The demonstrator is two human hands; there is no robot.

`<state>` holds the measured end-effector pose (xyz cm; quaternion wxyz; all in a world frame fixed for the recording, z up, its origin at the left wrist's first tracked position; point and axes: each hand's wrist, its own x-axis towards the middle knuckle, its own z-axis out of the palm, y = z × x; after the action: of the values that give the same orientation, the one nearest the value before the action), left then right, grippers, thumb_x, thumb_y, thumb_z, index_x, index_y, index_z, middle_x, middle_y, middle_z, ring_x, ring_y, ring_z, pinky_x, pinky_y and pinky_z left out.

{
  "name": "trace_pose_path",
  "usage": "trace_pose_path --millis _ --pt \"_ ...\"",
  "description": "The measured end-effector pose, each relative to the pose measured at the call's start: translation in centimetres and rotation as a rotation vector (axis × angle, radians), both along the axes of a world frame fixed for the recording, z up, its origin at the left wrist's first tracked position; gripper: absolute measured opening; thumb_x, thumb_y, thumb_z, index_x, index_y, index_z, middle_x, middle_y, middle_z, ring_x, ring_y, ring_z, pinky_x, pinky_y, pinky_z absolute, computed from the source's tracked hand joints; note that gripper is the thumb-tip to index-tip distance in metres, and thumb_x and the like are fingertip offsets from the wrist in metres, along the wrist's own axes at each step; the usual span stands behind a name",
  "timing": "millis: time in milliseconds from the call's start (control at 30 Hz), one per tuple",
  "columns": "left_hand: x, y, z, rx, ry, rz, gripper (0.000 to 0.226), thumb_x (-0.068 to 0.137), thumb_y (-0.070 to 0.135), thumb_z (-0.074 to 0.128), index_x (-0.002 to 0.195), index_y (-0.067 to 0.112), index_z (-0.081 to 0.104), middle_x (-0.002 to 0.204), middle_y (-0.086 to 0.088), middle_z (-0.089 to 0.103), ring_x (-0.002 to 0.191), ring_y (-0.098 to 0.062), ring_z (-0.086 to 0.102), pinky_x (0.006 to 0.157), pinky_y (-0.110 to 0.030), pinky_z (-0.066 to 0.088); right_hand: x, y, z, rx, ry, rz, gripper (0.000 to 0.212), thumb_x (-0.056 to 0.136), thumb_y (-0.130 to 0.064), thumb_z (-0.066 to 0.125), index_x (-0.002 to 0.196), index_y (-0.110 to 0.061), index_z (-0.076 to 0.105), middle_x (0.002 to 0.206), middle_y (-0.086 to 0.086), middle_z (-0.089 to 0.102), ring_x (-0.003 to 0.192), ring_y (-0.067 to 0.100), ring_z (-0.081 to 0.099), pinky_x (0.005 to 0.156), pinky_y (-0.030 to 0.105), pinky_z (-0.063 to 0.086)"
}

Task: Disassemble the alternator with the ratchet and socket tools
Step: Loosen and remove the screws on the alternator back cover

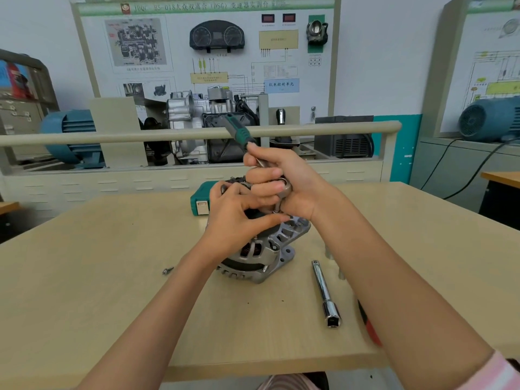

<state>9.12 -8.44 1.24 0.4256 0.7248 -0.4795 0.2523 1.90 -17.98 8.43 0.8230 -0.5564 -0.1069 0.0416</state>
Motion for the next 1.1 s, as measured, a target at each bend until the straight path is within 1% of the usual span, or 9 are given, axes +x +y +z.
trace_pose_path --millis 67,167,267,400,533,733,900,1000,1100 --pt "-0.1 0.0 -0.1 -0.008 -0.035 0.005 0.029 0.064 0.04 0.078 0.061 0.054 0.053 0.081 0.006 0.052 0.092 0.032 0.018 0.091 -0.017 0.015 -0.3 0.0 -0.5 0.036 -0.061 -0.044 0.036 0.101 -0.03 0.033 0.069 -0.015 0.04 0.033 -0.011 0.029 0.024 0.002 0.029 0.029 0.014 0.023" --pt "-0.3 0.1 0.1 0.02 -0.07 0.013 0.026 0.067 0.039 0.076 0.062 0.052 0.054 0.074 0.003 0.058 0.09 0.017 0.035 0.096 -0.01 0.007 -0.7 0.4 -0.9 0.1 -0.132 -0.177 0.037 0.101 -0.032 0.033 0.069 -0.016 0.04 0.034 -0.01 0.029 0.025 0.002 0.03 0.029 0.014 0.023" --pt "-0.3 0.0 0.3 0.031 -0.059 0.044 0.022 0.07 0.031 0.076 0.066 0.046 0.06 0.069 0.008 0.063 0.081 -0.003 0.045 0.101 -0.015 0.006 -0.5 1.7 -1.6 0.332 -0.226 -0.597 0.035 0.101 -0.034 0.035 0.072 -0.016 0.041 0.038 -0.01 0.032 0.029 0.005 0.033 0.034 0.015 0.029" --pt "-0.4 -0.1 0.3 -0.024 -0.033 0.028 0.053 0.067 0.013 0.079 0.061 0.06 0.055 0.064 0.034 0.055 0.077 0.007 0.043 0.096 -0.004 0.001 0.2 3.3 -2.4 0.583 -0.36 -1.018 0.035 0.103 -0.032 0.028 0.073 -0.014 0.032 0.043 -0.007 0.036 0.033 0.009 0.038 0.039 0.017 0.035" --pt "0.1 -0.2 0.0 -0.024 -0.021 0.026 0.06 0.066 0.011 0.078 0.049 0.06 0.049 0.056 0.024 0.047 0.074 0.004 0.043 0.097 -0.007 0.004 0.5 3.3 -1.9 0.513 -0.291 -0.98 0.035 0.102 -0.032 0.03 0.072 -0.015 0.033 0.038 -0.01 0.033 0.03 0.01 0.034 0.037 0.012 0.029" --pt "-0.1 -0.4 0.0 -0.027 -0.054 0.013 0.011 0.062 0.047 0.064 0.067 0.052 0.055 0.065 0.018 0.047 0.081 0.009 0.042 0.097 -0.016 0.008 0.1 2.3 -1.3 0.349 -0.142 -0.748 0.04 0.098 -0.039 0.036 0.063 -0.02 0.032 0.036 -0.01 0.029 0.028 0.009 0.029 0.039 0.015 0.023" --pt "-0.1 -0.3 -0.1 -0.022 -0.043 0.001 0.01 0.062 0.054 0.063 0.064 0.045 0.058 0.078 0.003 0.06 0.09 0.018 0.034 0.096 -0.021 0.013 0.1 1.5 -0.3 0.065 -0.038 -0.424 0.041 0.098 -0.036 0.038 0.06 -0.02 0.035 0.034 -0.01 0.029 0.026 0.006 0.028 0.033 0.013 0.023" --pt "0.1 -0.1 -0.2 0.003 -0.009 0.007 0.016 0.063 0.059 0.062 0.064 0.044 0.058 0.084 -0.002 0.066 0.103 -0.003 0.039 0.1 -0.03 0.018 0.6 1.4 0.1 -0.099 0.026 -0.301 0.041 0.098 -0.035 0.039 0.06 -0.02 0.037 0.035 -0.011 0.027 0.026 0.004 0.026 0.032 0.013 0.021" --pt "0.1 -0.1 -0.1 -0.008 -0.051 -0.002 0.015 0.067 0.047 0.076 0.067 0.041 0.062 0.086 0.006 0.063 0.096 0.019 0.031 0.096 -0.019 0.013 0.8 1.0 0.5 -0.04 0.085 -0.258 0.04 0.097 -0.034 0.039 0.06 -0.02 0.038 0.034 -0.011 0.028 0.025 0.003 0.027 0.032 0.011 0.021"
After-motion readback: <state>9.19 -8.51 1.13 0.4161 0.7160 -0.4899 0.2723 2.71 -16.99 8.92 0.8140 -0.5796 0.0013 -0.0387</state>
